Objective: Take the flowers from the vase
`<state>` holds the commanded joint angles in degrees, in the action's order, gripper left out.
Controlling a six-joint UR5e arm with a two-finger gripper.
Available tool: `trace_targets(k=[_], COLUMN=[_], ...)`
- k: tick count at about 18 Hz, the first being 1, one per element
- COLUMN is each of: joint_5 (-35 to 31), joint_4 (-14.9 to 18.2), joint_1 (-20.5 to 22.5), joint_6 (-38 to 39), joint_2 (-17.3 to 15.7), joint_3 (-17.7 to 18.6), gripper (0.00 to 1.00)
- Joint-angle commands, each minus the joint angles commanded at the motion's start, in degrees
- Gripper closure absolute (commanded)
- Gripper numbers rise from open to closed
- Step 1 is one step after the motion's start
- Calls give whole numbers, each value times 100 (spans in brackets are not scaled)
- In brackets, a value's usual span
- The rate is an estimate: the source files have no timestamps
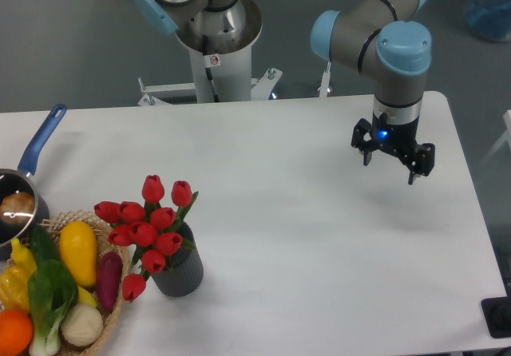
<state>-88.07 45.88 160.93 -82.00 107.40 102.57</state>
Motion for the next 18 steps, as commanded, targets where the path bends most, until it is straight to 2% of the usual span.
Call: trace_targets(k=[6, 8, 10, 13, 15, 18], joint_5=[184, 613, 1062, 1651, 1661, 1687], joint_4=[-52, -44, -53, -35, -35, -61], joint_1=[-61, -88, -158, -412, -719, -993], joint_6=[262, 587, 913, 967, 1019, 1694], joint_2=[-61, -228, -421, -544, -606, -624], joint_3=[79, 158, 455, 720, 800, 765], gripper=[0, 0, 0, 0, 0, 0])
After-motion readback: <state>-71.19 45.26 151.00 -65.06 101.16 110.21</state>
